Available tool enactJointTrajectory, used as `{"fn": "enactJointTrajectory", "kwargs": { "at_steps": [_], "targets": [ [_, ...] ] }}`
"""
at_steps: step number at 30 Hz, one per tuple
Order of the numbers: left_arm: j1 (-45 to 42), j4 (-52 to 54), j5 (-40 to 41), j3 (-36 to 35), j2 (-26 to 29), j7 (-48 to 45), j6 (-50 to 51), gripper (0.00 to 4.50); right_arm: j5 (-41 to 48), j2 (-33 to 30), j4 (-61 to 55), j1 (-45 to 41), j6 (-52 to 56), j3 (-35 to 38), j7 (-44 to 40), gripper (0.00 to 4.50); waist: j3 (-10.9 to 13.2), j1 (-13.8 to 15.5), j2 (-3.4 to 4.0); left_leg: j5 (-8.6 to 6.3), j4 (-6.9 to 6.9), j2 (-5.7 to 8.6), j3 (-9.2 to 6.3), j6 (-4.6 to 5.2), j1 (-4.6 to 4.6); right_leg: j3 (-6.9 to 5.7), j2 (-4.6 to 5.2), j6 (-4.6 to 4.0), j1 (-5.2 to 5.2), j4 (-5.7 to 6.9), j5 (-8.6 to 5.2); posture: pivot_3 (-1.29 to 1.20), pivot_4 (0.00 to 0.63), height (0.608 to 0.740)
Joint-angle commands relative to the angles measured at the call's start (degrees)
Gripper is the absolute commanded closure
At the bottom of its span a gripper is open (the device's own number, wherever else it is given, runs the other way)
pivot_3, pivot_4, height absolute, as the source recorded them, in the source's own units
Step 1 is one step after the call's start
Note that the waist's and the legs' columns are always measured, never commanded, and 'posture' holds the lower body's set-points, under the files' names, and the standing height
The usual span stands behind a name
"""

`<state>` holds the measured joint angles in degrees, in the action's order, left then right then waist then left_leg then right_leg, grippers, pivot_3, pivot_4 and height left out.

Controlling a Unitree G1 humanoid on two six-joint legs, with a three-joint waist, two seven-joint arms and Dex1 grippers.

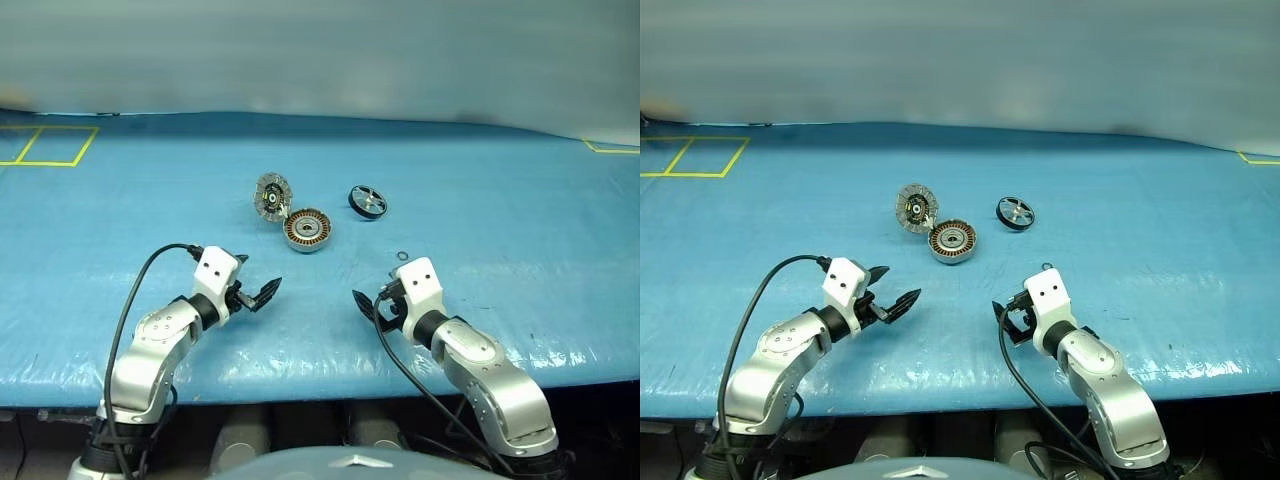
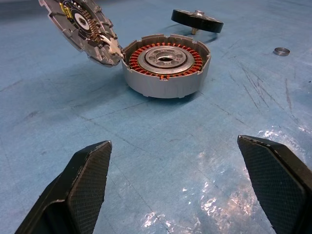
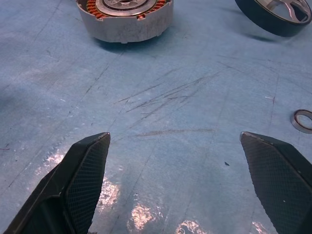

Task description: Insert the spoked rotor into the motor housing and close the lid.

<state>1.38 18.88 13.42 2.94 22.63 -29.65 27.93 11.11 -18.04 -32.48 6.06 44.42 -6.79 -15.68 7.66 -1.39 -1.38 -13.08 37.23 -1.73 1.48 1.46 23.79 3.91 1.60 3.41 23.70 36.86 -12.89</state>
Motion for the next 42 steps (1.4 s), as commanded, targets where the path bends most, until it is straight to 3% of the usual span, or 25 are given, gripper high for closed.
{"fn": "enactJointTrajectory", "kwargs": {
  "at_steps": [1,32,37,42],
  "targets": [
    [-0.67,0.52,-0.48,0.45,-0.15,0.14,-1.60,0.02,0.05,0.13,-2.65,-0.01,-0.09,1.18,0.75,0.01,0.00,0.00,0.00,0.00,0.00,0.00,0.00,0.00,0.00,0.00,0.00,0.00,0.00,0.00,0.00,0.00,0.150,0.740],
    [0.82,0.38,-1.97,0.66,0.05,-0.40,-2.64,0.02,-1.06,-1.09,-0.47,-3.22,-0.56,-1.79,-1.04,0.01,0.02,-0.01,0.00,0.00,-0.01,0.00,0.00,0.00,0.02,0.00,0.01,0.00,0.03,-0.02,0.00,0.00,0.150,0.740],
    [0.95,0.34,-2.11,0.93,-0.15,-0.31,-2.81,0.02,-2.92,-7.06,0.18,-8.43,0.83,-5.57,-5.72,0.01,0.08,-0.24,0.05,0.00,0.00,0.00,0.03,0.00,0.00,0.01,0.02,0.00,0.03,-0.01,0.00,0.00,0.150,0.740],
    [2.29,0.78,-2.51,1.44,-0.12,-0.34,-4.49,0.02,-7.04,-17.12,4.68,-21.11,-2.24,-12.91,-16.02,0.01,0.19,-0.33,0.07,0.01,0.01,0.00,0.02,0.01,0.00,0.00,0.00,0.00,0.02,-0.01,0.00,0.00,0.150,0.740]
  ]
}}
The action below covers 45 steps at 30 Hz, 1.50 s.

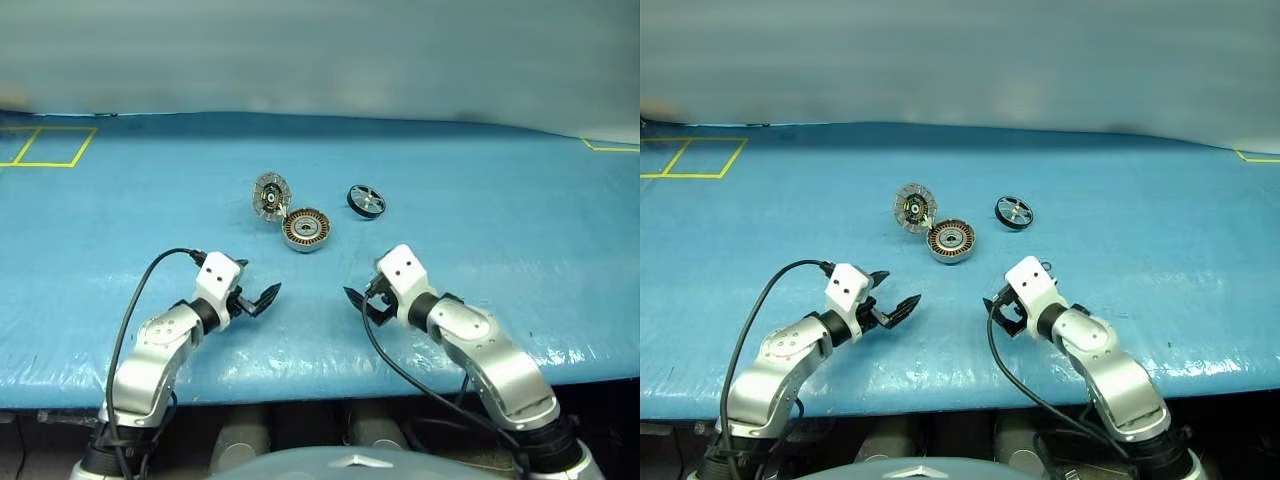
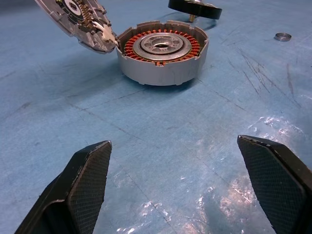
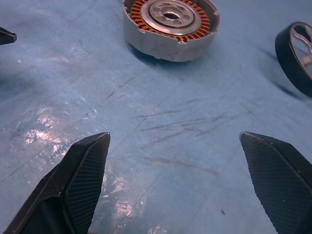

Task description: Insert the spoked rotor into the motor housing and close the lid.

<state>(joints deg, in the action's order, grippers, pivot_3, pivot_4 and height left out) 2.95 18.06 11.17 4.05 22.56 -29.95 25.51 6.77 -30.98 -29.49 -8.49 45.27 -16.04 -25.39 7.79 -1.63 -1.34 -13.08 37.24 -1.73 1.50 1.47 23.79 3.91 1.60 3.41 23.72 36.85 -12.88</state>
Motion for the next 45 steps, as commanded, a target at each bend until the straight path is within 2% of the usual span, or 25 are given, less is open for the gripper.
{"fn": "enactJointTrajectory", "kwargs": {
  "at_steps": [1,5,11,16,28,38,45],
  "targets": [
    [1.31,1.85,-0.28,0.41,-0.03,-0.10,-2.52,0.02,-4.12,-5.91,3.76,-10.43,-4.67,-5.90,-9.13,0.01,0.12,-0.28,0.04,0.00,0.00,0.01,0.03,0.00,0.00,0.02,0.00,0.00,0.02,-0.01,0.00,0.00,0.150,0.740],
    [3.00,2.49,-0.49,1.02,-0.22,0.15,-4.03,0.02,-9.00,-7.33,12.42,-21.92,-11.14,-12.94,-16.20,0.01,0.23,-0.28,-0.05,0.00,-0.06,0.01,0.00,0.01,0.01,-0.01,-0.03,-0.26,0.04,-0.01,0.14,0.00,0.150,0.740],
    [5.44,3.49,-1.09,1.97,-0.89,1.11,-5.05,0.02,-18.44,-3.55,28.55,-36.03,-25.05,-22.34,-24.22,0.01,0.46,-0.21,-0.05,-0.01,-0.09,0.04,0.02,0.01,0.05,-0.03,-0.05,-0.30,0.06,-0.03,0.14,0.00,0.150,0.740],
    [7.62,4.87,-1.35,2.12,-1.15,2.04,-5.54,0.02,-24.88,0.86,41.71,-43.88,-36.44,-26.17,-27.02,0.01,0.65,-0.25,0.01,-0.01,-0.06,0.02,0.03,0.01,0.03,-0.03,-0.01,-0.29,0.06,0.00,0.15,0.00,0.150,0.740],
    [10.34,6.66,-1.54,2.23,-1.73,3.59,-6.16,0.02,-29.46,8.69,60.73,-50.33,-49.27,-25.29,-31.88,0.01,0.76,-0.46,0.17,0.00,-0.06,0.01,0.00,0.00,0.01,-0.04,0.02,-0.31,0.04,0.06,0.17,0.00,0.150,0.740],
    [10.76,6.68,-1.92,2.57,-2.61,4.15,-6.66,0.02,-30.68,12.32,71.58,-53.62,-52.22,-23.62,-33.29,0.01,0.79,-0.53,0.23,0.00,-0.06,0.01,0.01,-0.01,-0.03,-0.03,0.03,-0.32,0.02,0.09,0.17,0.00,0.150,0.740],
    [10.94,6.69,-2.14,2.64,-2.76,4.33,-6.67,0.02,-30.52,13.89,75.10,-54.27,-51.61,-21.83,-35.29,0.01,0.80,-0.54,0.24,0.00,-0.07,0.01,0.01,-0.01,-0.04,-0.03,0.04,-0.32,0.02,0.10,0.17,0.00,0.150,0.740]
  ]
}}
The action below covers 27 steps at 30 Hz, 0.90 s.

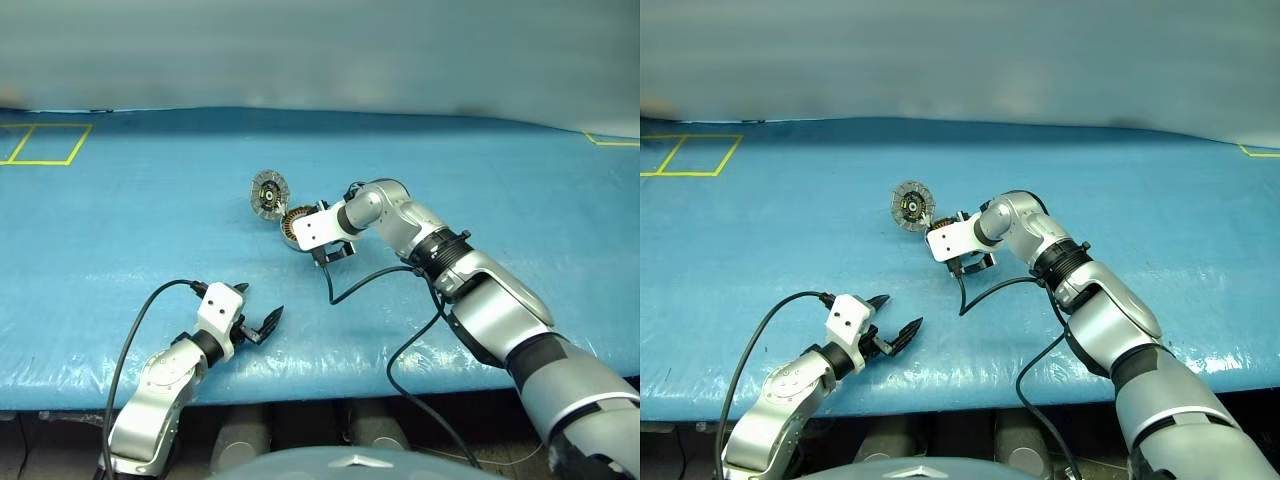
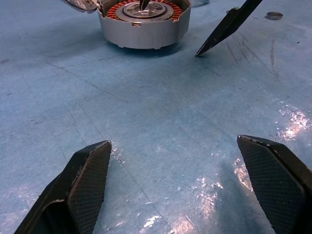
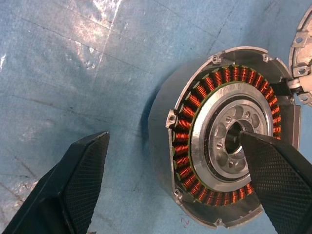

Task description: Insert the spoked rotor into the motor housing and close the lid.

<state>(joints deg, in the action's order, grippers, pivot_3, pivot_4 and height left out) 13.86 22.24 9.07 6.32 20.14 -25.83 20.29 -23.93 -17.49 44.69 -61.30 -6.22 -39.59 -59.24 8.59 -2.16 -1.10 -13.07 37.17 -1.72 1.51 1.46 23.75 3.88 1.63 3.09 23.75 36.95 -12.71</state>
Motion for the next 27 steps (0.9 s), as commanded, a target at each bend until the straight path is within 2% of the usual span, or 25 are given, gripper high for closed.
{"fn": "enactJointTrajectory", "kwargs": {
  "at_steps": [1,3,9,16,23,27],
  "targets": [
    [-0.02,2.42,-0.10,0.44,-0.35,0.21,-1.44,0.00,0.21,0.67,1.32,-1.47,0.14,1.83,-1.86,0.19,0.00,0.00,0.00,0.00,0.00,0.00,0.00,0.00,0.00,0.00,0.00,0.00,0.00,0.00,0.00,0.00,0.150,0.740],
    [-0.20,2.23,-0.19,0.58,-0.39,0.21,-1.47,0.00,-0.11,1.14,1.95,-1.49,0.27,1.80,-2.45,0.60,0.00,-0.01,0.00,0.00,0.00,0.00,0.00,0.00,0.00,0.00,0.00,0.00,0.00,0.00,0.00,0.00,0.150,0.740],
    [-0.55,2.03,-0.21,0.69,-0.51,0.47,-1.44,0.00,-0.32,1.92,1.11,-0.14,0.72,2.16,-4.78,2.52,0.00,0.02,0.00,0.00,0.00,0.02,-0.01,0.00,-0.01,-0.01,0.02,0.00,-0.02,0.00,0.00,0.00,0.150,0.740],
    [-0.72,2.18,-0.11,0.67,-0.52,0.75,-1.13,0.00,3.31,2.74,-10.03,7.59,9.69,6.14,-6.62,2.55,-0.05,-0.01,-0.02,0.00,-0.02,0.00,-0.01,0.00,-0.07,-0.01,0.01,0.01,-0.07,0.02,0.00,0.00,0.150,0.740],
    [-0.12,2.25,-0.08,0.39,-0.35,0.88,-1.48,0.00,1.28,2.82,-36.31,25.17,33.53,7.78,-3.47,2.55,-0.36,0.01,0.04,-0.01,-0.03,-0.02,-0.02,-0.01,-0.15,-0.01,-0.02,0.00,-0.12,0.07,0.00,0.00,0.150,0.740],
    [-0.01,2.26,0.06,-0.02,-0.06,0.82,-1.47,0.00,-0.49,3.04,-46.72,31.95,43.62,6.96,-0.73,2.55,-0.72,0.01,0.13,-0.03,-0.01,-0.02,-0.02,-0.04,-0.19,-0.02,-0.03,-0.03,-0.14,0.08,-0.03,0.00,0.150,0.740]
  ]
}}
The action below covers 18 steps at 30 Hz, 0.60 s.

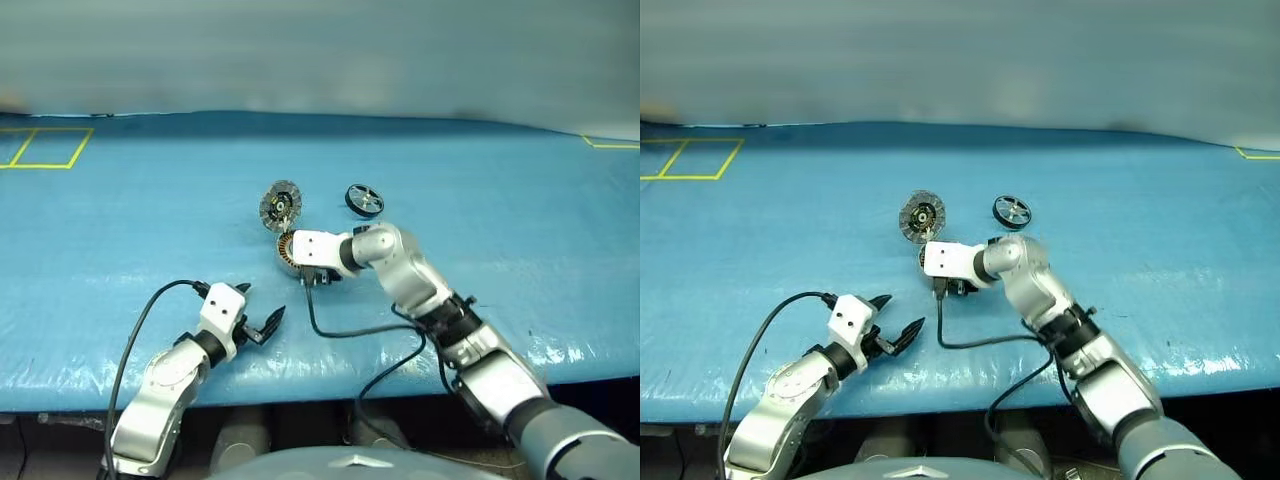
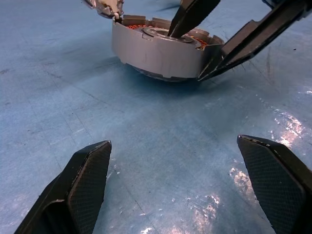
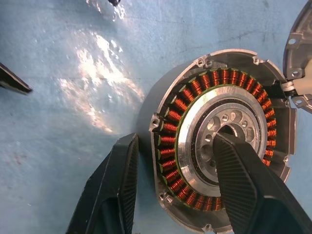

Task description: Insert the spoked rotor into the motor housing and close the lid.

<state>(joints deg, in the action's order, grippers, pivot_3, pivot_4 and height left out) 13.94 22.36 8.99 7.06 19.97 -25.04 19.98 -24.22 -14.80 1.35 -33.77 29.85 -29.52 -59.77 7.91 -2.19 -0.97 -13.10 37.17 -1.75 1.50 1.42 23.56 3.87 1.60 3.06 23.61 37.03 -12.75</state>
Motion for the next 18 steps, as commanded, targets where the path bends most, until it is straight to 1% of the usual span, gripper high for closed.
{"fn": "enactJointTrajectory", "kwargs": {
  "at_steps": [1,3,6,8,12,17,18],
  "targets": [
    [-0.13,2.05,0.21,-0.90,0.17,0.02,-1.18,0.00,-0.90,0.43,-5.76,6.16,9.55,-3.46,1.03,2.55,-0.04,0.06,-0.02,0.00,0.02,0.01,-0.01,0.00,-0.06,0.00,0.00,0.00,-0.04,0.00,-0.01,0.00,0.150,0.740],
    [-0.10,2.00,0.28,-1.01,0.24,0.03,-1.20,0.00,-1.33,1.81,-10.20,9.49,15.38,-3.22,3.70,2.55,-0.15,0.10,-0.15,-0.01,0.04,0.00,-0.04,-0.02,-0.27,-0.03,0.01,-0.01,-0.02,-0.05,-0.03,0.00,0.150,0.740],
    [-0.06,1.90,0.39,-0.95,0.32,-0.07,-1.15,0.00,-1.07,5.31,-16.50,13.78,24.71,-2.22,7.78,2.55,-0.29,0.09,-0.31,-0.03,0.03,0.00,-0.04,-0.05,-0.29,-0.02,0.04,0.01,-0.03,-0.06,-0.06,0.00,0.150,0.740],
    [-0.15,1.70,0.48,-0.88,0.30,-0.17,-1.12,0.00,-0.65,7.89,-19.29,15.18,29.29,-1.51,10.80,2.55,-0.32,0.04,-0.37,-0.03,-0.01,0.00,-0.04,-0.06,-0.28,-0.02,0.07,-0.03,0.00,-0.08,-0.05,0.00,0.150,0.740],
    [-0.55,1.32,0.62,-0.53,0.32,-0.57,-0.94,0.00,1.12,11.43,-21.29,15.43,34.57,-0.85,15.06,2.55,-0.32,-0.03,-0.36,-0.05,-0.04,-0.03,-0.04,-0.09,-0.26,-0.02,0.09,-0.05,0.06,-0.08,-0.05,0.00,0.150,0.740],
    [-0.88,0.96,0.62,-0.32,0.21,-0.74,-0.84,0.00,3.34,14.35,-20.55,14.07,36.99,-0.33,20.15,2.55,-0.32,-0.28,-0.37,-0.06,-0.08,-0.05,-0.04,-0.11,-0.21,-0.02,0.12,-0.06,0.13,-0.12,-0.06,0.00,0.150,0.740],
    [-0.85,0.95,0.63,-0.33,0.17,-0.72,-0.83,0.00,3.74,15.06,-20.17,13.68,37.12,0.02,21.30,2.20,-0.32,-0.40,-0.37,-0.06,-0.08,-0.08,-0.04,-0.11,-0.19,-0.02,0.12,-0.07,0.14,-0.11,-0.06,0.00,0.150,0.740]
  ]
}}
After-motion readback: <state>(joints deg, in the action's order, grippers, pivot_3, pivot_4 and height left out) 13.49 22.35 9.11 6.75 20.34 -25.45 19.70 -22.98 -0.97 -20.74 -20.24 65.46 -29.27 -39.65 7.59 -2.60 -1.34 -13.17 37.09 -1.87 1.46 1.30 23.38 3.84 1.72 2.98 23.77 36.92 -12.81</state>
